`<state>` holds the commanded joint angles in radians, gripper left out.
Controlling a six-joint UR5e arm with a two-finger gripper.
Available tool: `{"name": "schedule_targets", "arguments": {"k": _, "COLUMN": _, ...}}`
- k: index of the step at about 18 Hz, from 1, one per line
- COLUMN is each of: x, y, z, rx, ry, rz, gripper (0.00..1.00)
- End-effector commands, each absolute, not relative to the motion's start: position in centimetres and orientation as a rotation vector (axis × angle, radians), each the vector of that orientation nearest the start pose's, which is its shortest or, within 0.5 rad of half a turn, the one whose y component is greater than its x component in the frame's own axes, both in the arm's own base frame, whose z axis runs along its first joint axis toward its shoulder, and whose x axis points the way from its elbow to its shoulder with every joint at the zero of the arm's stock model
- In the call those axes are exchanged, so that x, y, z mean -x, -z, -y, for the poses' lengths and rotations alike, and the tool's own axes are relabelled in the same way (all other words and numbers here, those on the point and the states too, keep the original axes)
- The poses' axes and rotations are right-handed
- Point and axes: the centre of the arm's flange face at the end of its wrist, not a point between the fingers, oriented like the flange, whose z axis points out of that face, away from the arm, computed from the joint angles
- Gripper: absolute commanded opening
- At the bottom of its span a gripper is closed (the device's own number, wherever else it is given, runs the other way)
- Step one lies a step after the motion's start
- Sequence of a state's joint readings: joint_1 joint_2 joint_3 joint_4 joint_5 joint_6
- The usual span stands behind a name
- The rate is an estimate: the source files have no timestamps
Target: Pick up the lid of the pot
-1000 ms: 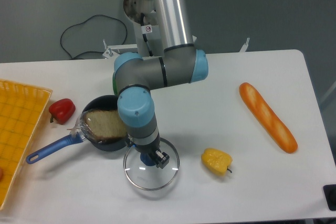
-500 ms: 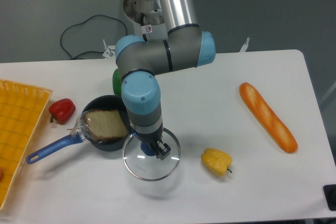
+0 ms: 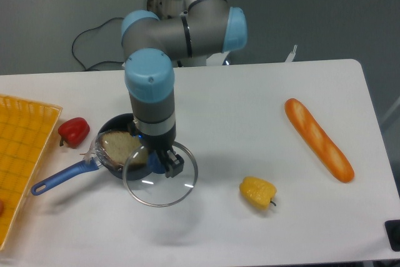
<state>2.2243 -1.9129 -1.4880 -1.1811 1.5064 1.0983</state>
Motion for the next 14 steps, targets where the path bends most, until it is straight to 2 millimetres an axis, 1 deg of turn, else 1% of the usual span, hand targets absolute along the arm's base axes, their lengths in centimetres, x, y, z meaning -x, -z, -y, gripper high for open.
{"name": "schedule_targets", "arguments": {"k": 7, "x": 27.15, "y": -38.21, "z": -58.72, "rx": 2.914, "ry": -0.082, "rz": -0.665, "gripper": 0.53}}
{"name": "schedule_targets", "arguments": {"k": 10, "x": 27.00, "y": -38.02, "z": -58.92, "rx": 2.896, "ry": -0.058, "rz": -0.659, "gripper": 0.53}}
{"name": "schedule_targets", "arguments": {"k": 13, "x": 27.08, "y": -37.33, "z": -58.39, "rx": 2.907, "ry": -0.042, "rz": -0.658, "gripper": 0.53}}
{"name": "schedule_targets", "arguments": {"k": 14, "x": 27.01, "y": -37.43, "z": -58.17, "rx": 2.906, "ry": -0.043, "rz": -0.656, "gripper": 0.53}}
